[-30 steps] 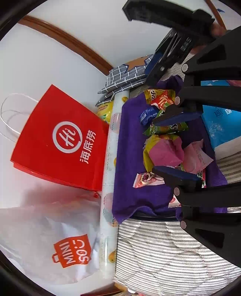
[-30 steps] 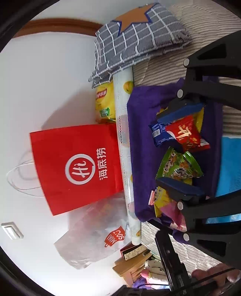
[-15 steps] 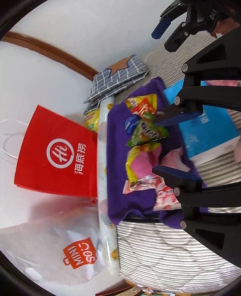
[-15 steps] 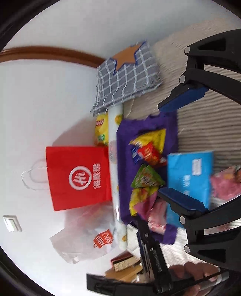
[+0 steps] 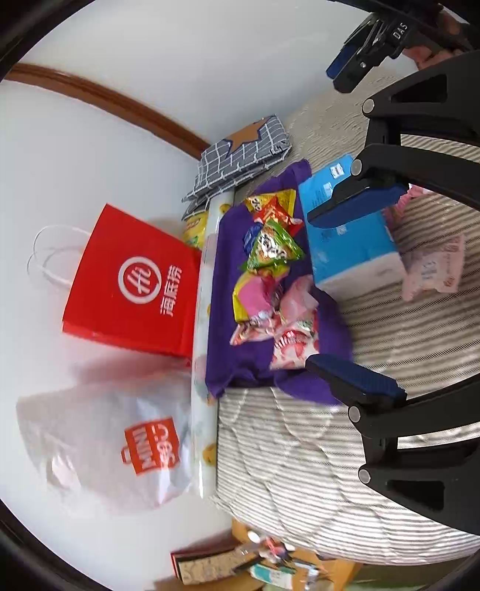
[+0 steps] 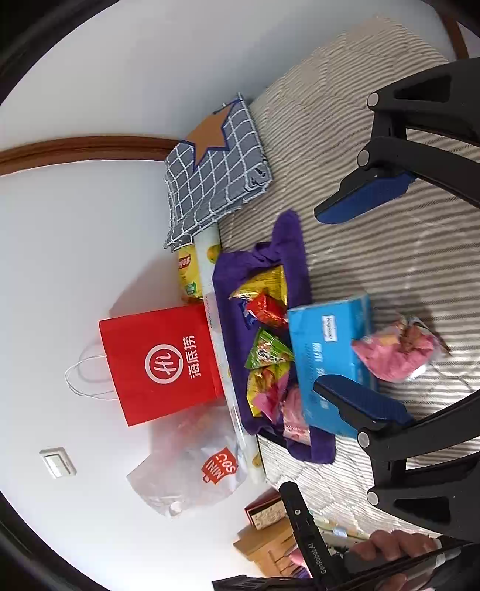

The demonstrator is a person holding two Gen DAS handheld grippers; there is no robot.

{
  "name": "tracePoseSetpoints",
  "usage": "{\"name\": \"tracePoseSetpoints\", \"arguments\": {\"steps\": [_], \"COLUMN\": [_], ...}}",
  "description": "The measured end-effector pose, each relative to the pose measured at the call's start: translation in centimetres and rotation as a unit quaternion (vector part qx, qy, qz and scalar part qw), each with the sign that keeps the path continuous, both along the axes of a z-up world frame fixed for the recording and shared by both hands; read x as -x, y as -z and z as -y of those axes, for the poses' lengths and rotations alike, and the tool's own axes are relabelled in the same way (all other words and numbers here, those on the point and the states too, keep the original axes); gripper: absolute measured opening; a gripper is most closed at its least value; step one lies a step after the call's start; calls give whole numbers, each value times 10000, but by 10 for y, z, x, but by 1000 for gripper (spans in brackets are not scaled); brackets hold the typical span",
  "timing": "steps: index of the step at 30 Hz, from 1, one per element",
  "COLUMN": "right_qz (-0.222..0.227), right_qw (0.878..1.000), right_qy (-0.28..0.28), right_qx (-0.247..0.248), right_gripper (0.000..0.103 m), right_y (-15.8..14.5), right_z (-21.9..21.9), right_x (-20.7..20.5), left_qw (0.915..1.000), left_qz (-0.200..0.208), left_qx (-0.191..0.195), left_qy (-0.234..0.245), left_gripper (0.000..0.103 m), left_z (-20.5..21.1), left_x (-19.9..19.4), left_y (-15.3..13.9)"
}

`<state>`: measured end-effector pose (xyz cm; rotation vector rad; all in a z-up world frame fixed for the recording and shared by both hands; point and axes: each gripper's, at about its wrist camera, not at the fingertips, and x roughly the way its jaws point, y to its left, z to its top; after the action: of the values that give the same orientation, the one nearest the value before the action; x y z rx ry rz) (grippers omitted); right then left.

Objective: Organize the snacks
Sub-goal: 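Withdraw both open grippers from the towel toward the remaining packets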

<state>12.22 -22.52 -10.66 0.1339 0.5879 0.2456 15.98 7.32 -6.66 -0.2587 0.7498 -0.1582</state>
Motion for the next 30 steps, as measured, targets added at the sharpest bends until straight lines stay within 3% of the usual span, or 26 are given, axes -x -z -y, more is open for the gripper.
{"name": "tracePoseSetpoints", "arguments": {"steps": [8, 15, 22, 27, 30], "right_qz": [-396, -321, -466, -545, -497], "right_qw": [9989, 9981, 9978, 9985, 9984], "right_qy": [-243, 117, -145, -97, -205], "right_qx": [70, 519, 454, -45, -194], "right_gripper": [83, 83, 83, 83, 83], "right_y": [14, 22, 32, 34, 36], "right_z": [1, -2, -12, -5, -4], "right_x": [23, 44, 53, 50, 48], "left_qw": [9995, 9993, 9983, 9989, 9989], "left_qz": [-207, -169, -73, 112, 87], "left_qx": [141, -104, -466, -226, -303], "left_qy": [-193, -303, -335, -384, -340], "left_gripper": [70, 70, 70, 70, 70], "left_z": [-10, -5, 2, -4, -3], "left_x": [26, 56, 79, 91, 92], "left_y": [15, 21, 15, 9, 9]}}
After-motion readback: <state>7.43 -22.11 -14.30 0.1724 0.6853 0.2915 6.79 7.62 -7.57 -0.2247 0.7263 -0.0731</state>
